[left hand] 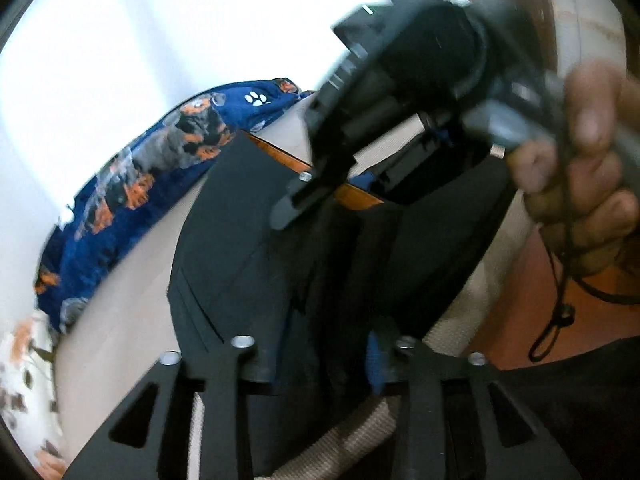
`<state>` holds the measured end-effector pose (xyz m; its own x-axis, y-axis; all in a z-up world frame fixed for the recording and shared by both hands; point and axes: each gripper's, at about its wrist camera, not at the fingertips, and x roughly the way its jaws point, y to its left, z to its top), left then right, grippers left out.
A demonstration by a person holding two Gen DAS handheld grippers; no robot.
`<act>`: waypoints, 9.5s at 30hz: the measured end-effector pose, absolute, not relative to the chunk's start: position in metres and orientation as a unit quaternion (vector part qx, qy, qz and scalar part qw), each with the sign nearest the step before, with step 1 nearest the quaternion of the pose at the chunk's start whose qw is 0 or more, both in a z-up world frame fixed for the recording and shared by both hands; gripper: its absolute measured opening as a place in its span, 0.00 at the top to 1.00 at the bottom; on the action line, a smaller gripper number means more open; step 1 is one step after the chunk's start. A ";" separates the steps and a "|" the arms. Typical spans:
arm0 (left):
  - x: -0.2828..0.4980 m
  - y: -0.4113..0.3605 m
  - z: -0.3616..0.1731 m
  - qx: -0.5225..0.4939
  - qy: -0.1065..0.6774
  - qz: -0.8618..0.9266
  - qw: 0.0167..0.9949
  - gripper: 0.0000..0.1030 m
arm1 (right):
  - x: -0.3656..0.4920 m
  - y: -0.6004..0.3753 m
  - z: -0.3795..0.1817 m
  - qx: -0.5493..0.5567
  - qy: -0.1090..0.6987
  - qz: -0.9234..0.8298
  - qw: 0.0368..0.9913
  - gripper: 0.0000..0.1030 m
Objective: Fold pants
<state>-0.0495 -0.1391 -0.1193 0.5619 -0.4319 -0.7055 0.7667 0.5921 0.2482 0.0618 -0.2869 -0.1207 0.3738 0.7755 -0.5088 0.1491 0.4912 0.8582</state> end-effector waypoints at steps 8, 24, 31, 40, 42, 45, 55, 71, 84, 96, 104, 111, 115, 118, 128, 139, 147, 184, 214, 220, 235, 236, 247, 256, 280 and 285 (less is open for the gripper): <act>-0.048 -0.096 -0.097 0.213 0.298 -0.349 0.862 0.20 | 0.045 -0.313 -0.120 0.482 0.471 0.214 0.707 0.87; 0.006 -0.014 -0.115 0.063 0.410 -0.271 0.869 0.18 | -0.013 -0.444 -0.126 0.541 0.402 0.091 0.733 0.87; 0.003 -0.025 -0.128 0.092 0.423 -0.272 0.859 0.18 | -0.038 -0.477 -0.150 0.572 0.389 0.053 0.720 0.87; 0.000 -0.037 -0.131 0.114 0.424 -0.279 0.854 0.18 | -0.055 -0.497 -0.165 0.588 0.376 0.028 0.716 0.88; -0.001 -0.038 -0.131 0.118 0.424 -0.279 0.853 0.18 | -0.059 -0.502 -0.168 0.590 0.375 0.019 0.714 0.89; -0.001 -0.039 -0.132 0.122 0.425 -0.279 0.853 0.18 | -0.064 -0.511 -0.171 0.591 0.376 0.001 0.714 0.90; 0.003 -0.040 -0.133 0.110 0.428 -0.278 0.853 0.18 | -0.088 -0.501 -0.114 0.566 0.351 0.052 0.744 0.86; 0.002 -0.036 -0.134 0.103 0.432 -0.277 0.852 0.18 | -0.096 -0.462 -0.133 0.540 0.436 0.018 0.720 0.60; 0.001 -0.040 -0.136 0.108 0.435 -0.276 0.851 0.18 | -0.116 -0.466 -0.123 0.541 0.413 -0.013 0.733 0.90; -0.001 -0.042 -0.139 0.118 0.439 -0.273 0.848 0.18 | -0.129 -0.475 -0.148 0.591 0.395 -0.019 0.703 0.82; 0.000 -0.041 -0.139 0.110 0.442 -0.272 0.848 0.18 | -0.139 -0.484 -0.134 0.577 0.395 -0.037 0.714 0.54; 0.000 -0.041 -0.140 0.113 0.442 -0.271 0.848 0.18 | -0.124 -0.469 -0.148 0.574 0.423 -0.021 0.701 0.54; 0.000 -0.040 -0.140 0.113 0.443 -0.270 0.847 0.18 | -0.121 -0.465 -0.146 0.569 0.421 -0.017 0.706 0.54; 0.000 -0.040 -0.140 0.113 0.443 -0.270 0.847 0.18 | -0.120 -0.464 -0.143 0.563 0.418 -0.014 0.713 0.54; -0.002 -0.046 -0.140 0.118 0.446 -0.275 0.843 0.18 | -0.095 -0.463 -0.148 0.535 0.423 -0.019 0.731 0.79; 0.016 -0.066 -0.127 0.086 0.448 -0.316 0.832 0.18 | -0.104 -0.478 -0.171 0.553 0.409 -0.014 0.726 0.81; 0.040 -0.084 -0.139 0.032 0.479 -0.368 0.797 0.18 | -0.084 -0.470 -0.142 0.460 0.438 0.001 0.772 0.73; 0.051 -0.126 -0.159 0.126 0.481 -0.337 0.799 0.18 | -0.019 -0.486 -0.152 0.359 0.513 0.058 0.777 0.37; 0.088 -0.124 -0.184 -0.098 0.568 -0.501 0.646 0.15 | 0.003 -0.497 -0.169 0.432 0.522 0.245 0.693 0.16; 0.097 -0.130 -0.190 -0.126 0.589 -0.535 0.592 0.15 | 0.015 -0.479 -0.166 0.412 0.531 0.279 0.686 0.12; 0.090 -0.132 -0.187 -0.106 0.586 -0.567 0.569 0.15 | 0.035 -0.457 -0.167 0.353 0.571 0.322 0.668 0.09; 0.089 -0.133 -0.187 -0.107 0.584 -0.566 0.571 0.15 | 0.036 -0.449 -0.166 0.340 0.568 0.326 0.674 0.09; 0.090 -0.122 -0.192 -0.114 0.590 -0.477 0.641 0.73 | 0.027 -0.459 -0.172 0.362 0.540 0.263 0.713 0.39; 0.075 -0.110 -0.181 -0.110 0.555 -0.467 0.679 0.80 | 0.017 -0.447 -0.173 0.374 0.532 0.204 0.732 0.63; 0.070 -0.017 -0.184 -0.124 0.572 -0.438 0.683 0.53 | 0.056 -0.327 -0.173 0.367 0.535 0.244 0.721 0.64; 0.064 -0.027 -0.181 -0.084 0.542 -0.411 0.728 0.69 | 0.058 -0.315 -0.165 0.334 0.535 0.226 0.742 0.68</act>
